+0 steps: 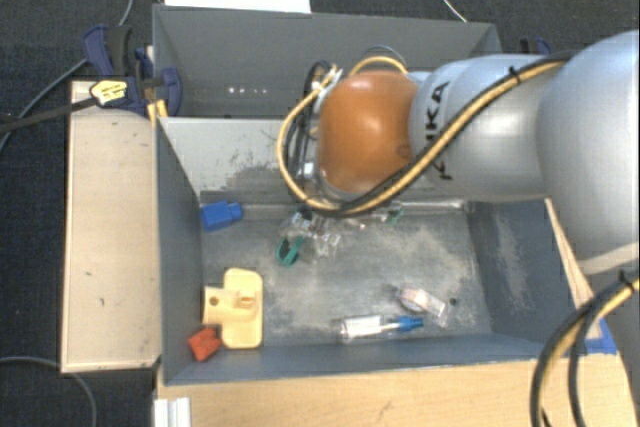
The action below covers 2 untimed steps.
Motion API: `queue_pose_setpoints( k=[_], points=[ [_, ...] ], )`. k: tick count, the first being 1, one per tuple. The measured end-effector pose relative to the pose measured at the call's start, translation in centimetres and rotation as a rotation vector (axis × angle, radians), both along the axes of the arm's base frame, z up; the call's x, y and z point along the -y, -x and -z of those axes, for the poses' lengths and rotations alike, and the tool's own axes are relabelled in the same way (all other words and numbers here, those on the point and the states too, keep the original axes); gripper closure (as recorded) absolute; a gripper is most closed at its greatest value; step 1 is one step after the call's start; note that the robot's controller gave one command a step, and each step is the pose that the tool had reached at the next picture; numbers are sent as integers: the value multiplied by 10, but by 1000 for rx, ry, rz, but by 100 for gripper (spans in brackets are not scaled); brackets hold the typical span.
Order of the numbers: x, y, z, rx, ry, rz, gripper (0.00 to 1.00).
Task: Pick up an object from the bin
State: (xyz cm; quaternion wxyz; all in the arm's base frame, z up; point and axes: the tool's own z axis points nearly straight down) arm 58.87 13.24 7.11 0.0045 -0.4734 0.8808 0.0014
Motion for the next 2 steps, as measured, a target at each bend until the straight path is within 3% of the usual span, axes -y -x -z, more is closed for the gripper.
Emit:
queue_pose_setpoints(
  k=[2],
  points=[
    [0,2,-16,-6,1,3,100]
  ],
)
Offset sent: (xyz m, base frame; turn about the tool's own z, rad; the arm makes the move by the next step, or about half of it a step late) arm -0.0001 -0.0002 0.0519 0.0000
